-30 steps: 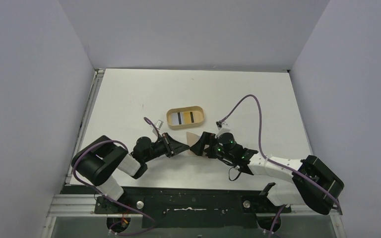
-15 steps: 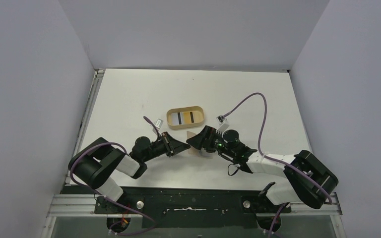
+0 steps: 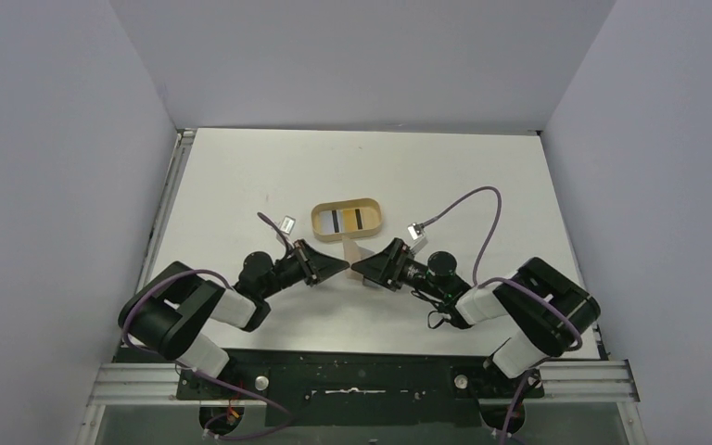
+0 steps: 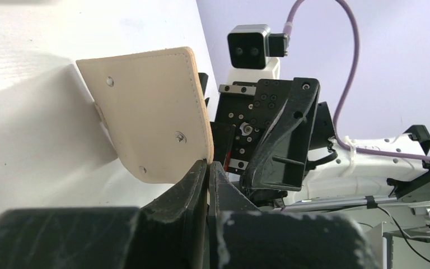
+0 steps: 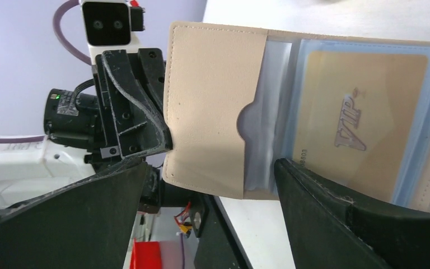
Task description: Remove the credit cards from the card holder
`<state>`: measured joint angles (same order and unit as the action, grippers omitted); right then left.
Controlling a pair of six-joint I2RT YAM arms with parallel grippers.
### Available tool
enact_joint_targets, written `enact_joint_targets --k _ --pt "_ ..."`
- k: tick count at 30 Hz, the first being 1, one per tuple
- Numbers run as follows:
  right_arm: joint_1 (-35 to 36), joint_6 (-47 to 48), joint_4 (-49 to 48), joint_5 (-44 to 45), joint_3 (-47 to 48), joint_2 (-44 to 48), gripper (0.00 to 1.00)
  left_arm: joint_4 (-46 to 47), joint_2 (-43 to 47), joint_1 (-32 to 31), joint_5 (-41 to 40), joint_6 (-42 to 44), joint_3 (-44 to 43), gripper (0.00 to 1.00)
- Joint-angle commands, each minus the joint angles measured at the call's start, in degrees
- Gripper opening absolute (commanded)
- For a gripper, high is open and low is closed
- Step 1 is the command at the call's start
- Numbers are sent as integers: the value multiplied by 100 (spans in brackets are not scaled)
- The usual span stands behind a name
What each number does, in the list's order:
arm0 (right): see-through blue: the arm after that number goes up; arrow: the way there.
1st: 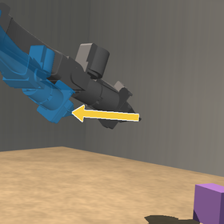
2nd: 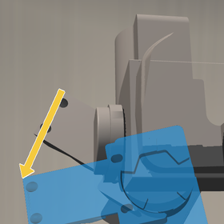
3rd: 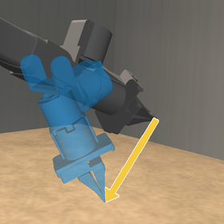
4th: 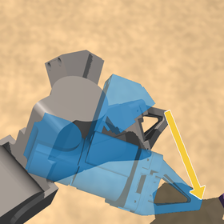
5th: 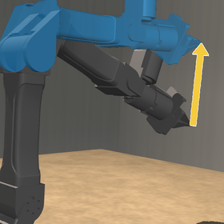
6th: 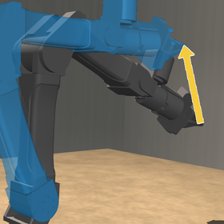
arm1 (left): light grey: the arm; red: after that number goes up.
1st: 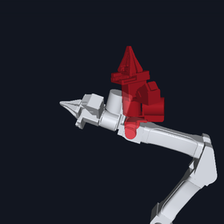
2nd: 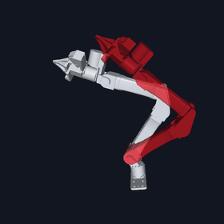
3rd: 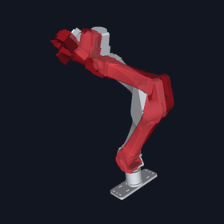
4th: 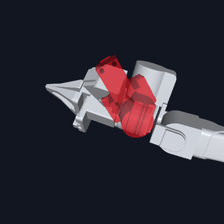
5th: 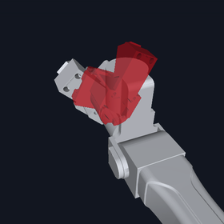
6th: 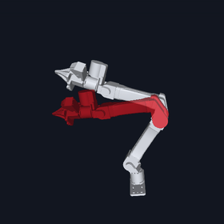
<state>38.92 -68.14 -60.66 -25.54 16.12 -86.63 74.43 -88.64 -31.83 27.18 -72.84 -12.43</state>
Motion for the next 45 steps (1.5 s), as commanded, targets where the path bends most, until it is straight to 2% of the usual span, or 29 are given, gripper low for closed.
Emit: enact_joint_targets --k 1,10,21,45 --pt "-28 -626 -2396 -642 146 -703 87 563 179 86 172 -11 -137 0" --pt "138 -673 -2461 -1087 797 -973 87 563 272 128 187 -37 12 0" --pt "73 -727 -2467 -997 517 -567 87 555 381 456 450 75 379 0" --pt "66 -859 -2467 -1168 588 -207 87 555 -571 626 1134 835 644 0"
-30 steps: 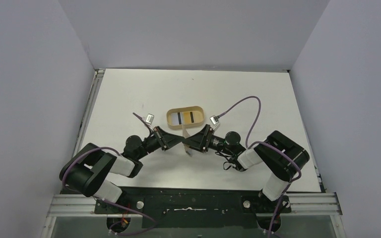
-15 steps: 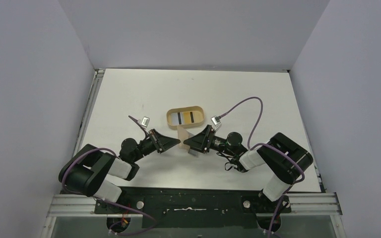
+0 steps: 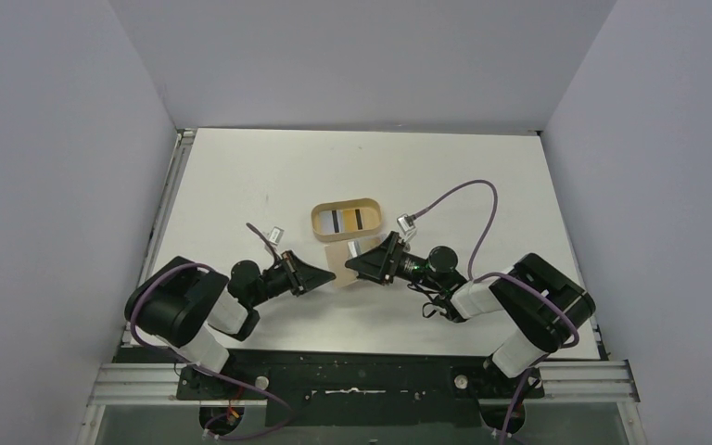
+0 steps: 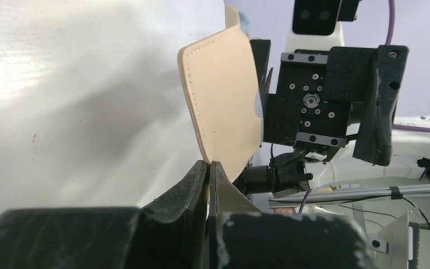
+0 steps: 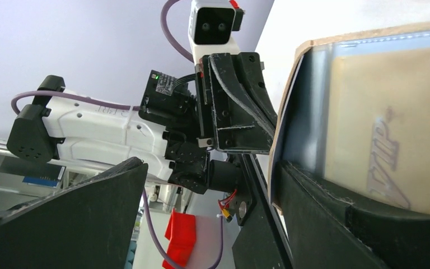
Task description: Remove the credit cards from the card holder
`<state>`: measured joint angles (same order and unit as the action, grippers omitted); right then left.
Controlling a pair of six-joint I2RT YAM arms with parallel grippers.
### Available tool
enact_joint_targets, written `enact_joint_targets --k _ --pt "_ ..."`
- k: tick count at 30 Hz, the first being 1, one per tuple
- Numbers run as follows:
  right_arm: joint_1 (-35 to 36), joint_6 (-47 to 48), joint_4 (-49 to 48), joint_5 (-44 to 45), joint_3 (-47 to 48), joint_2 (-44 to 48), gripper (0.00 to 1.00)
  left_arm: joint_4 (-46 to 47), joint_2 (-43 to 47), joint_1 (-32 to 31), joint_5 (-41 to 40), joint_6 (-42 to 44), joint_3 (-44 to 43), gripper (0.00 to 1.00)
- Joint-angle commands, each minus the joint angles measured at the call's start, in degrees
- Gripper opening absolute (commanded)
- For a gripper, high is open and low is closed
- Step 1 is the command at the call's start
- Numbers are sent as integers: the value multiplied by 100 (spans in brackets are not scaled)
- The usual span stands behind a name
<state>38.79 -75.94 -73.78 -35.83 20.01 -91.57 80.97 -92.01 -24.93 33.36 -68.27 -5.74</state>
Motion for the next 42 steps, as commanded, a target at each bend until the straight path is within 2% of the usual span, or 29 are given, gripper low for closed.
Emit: enact_joint_targets --k 1,13,17,23,26,29,33,37,42 --pt "77 -79 -1156 -155 212 259 87 -99 -291 -65 554 390 -50 0" --pt "255 187 -974 -224 232 -379 85 -99 -103 -41 608 277 -109 0" --pt "304 719 47 -232 262 -200 85 -99 46 5 665 207 -86 0" --pt "406 2055 2995 -16 653 571 86 -99 96 58 750 155 -78 0" --pt "413 2313 3445 20 750 698 86 -99 18 58 766 201 -85 0" --pt "415 2131 2936 -69 706 385 86 -99 -86 58 800 231 -118 0" --pt "426 1387 1180 -280 593 -451 86 -99 -148 58 825 240 -125 0" --pt "458 455 -1008 -495 694 -1469 85 -99 -200 58 836 257 -112 0" --pt "658 335 -1174 -650 1014 -1798 83 -99 -236 63 891 278 -80 0"
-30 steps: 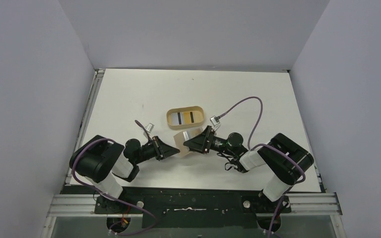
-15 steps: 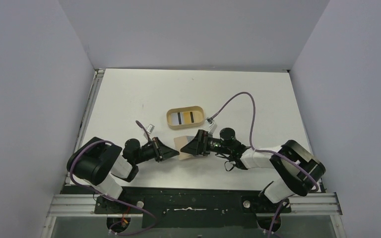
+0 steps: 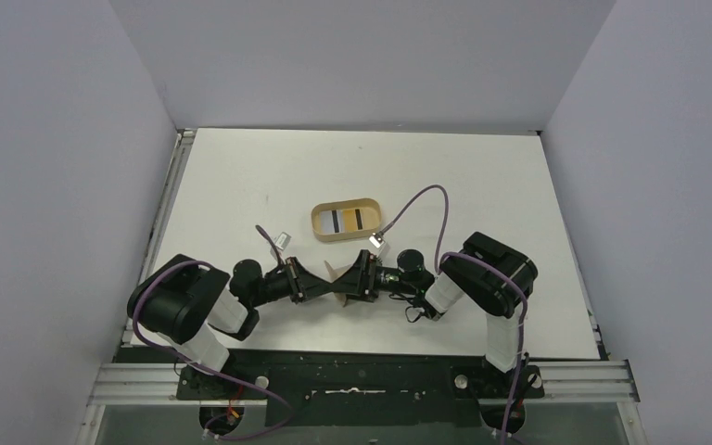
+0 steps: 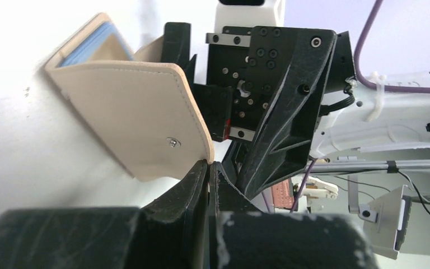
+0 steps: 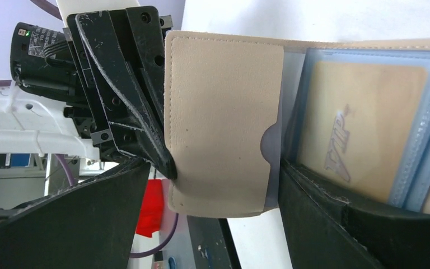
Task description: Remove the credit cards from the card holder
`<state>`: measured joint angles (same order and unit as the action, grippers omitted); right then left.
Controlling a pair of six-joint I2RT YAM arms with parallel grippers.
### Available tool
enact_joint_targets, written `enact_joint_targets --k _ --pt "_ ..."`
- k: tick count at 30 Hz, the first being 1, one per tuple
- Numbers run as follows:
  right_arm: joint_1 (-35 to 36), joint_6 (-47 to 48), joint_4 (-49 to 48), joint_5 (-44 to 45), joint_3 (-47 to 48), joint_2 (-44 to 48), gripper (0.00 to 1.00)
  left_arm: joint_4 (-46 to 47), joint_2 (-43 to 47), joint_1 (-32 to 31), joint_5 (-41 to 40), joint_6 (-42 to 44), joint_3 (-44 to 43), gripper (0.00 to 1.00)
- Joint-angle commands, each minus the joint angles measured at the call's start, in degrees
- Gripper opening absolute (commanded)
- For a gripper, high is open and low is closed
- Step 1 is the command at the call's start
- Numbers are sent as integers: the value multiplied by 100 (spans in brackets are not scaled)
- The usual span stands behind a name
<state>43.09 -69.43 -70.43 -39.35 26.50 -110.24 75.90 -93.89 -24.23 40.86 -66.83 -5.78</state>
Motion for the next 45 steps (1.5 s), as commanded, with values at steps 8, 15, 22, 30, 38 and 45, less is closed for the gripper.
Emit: enact_joint_targets --k 8,15,22,30,38,45 --pt "159 -289 -1507 -259 158 342 83 408 -76 155 382 248 202 0" --pt "-10 -338 -1507 -183 -14 644 83 408 28 364 502 306 423 0" --pt "-17 -439 -1491 -221 1 827 83 400 -191 384 530 416 402 0" --pt "207 -523 -1489 -313 140 755 83 404 -298 390 547 455 396 0" --pt "402 -597 -1499 -416 283 448 83 407 -199 425 533 384 334 0" --pt "490 -464 -1217 -415 269 231 81 408 -11 539 616 274 323 0"
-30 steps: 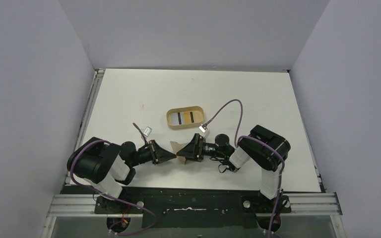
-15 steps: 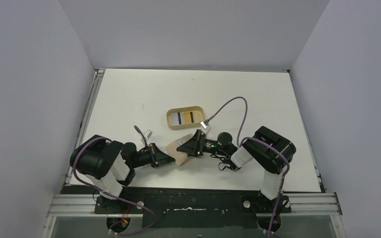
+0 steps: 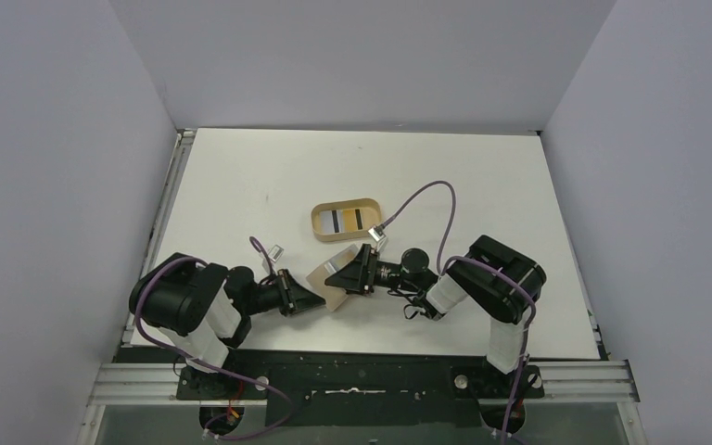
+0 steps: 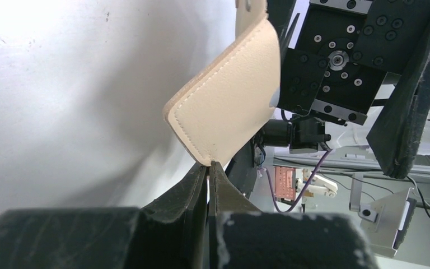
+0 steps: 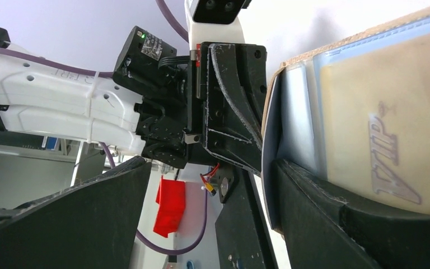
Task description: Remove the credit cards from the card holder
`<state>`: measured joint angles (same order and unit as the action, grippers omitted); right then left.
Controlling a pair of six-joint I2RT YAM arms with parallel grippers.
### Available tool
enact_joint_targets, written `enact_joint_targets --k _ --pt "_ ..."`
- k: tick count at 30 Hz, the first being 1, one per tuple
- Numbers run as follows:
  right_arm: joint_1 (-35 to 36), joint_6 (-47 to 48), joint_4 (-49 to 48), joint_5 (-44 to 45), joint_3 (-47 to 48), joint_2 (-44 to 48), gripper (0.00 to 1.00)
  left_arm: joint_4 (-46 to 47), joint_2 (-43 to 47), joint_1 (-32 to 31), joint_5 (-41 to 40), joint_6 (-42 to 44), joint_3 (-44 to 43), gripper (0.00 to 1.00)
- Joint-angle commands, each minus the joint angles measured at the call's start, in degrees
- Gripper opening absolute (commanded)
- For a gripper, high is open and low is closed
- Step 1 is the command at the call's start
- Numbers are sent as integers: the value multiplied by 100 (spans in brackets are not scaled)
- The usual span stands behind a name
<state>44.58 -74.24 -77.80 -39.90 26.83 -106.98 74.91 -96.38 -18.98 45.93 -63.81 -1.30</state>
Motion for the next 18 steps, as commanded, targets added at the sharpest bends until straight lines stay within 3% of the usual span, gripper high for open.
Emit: enact_joint_targets --k 1,8,13,18 --pt "346 91 -297 -361 257 -88 80 507 256 24 118 -38 -130 0" --pt "377 976 1372 -256 384 317 79 503 304 44 118 -72 -111 0" --pt "378 943 1331 -264 387 321 77 498 209 44 137 -20 -97 0" --pt "319 563 626 -352 334 209 75 498 118 44 144 44 -83 0"
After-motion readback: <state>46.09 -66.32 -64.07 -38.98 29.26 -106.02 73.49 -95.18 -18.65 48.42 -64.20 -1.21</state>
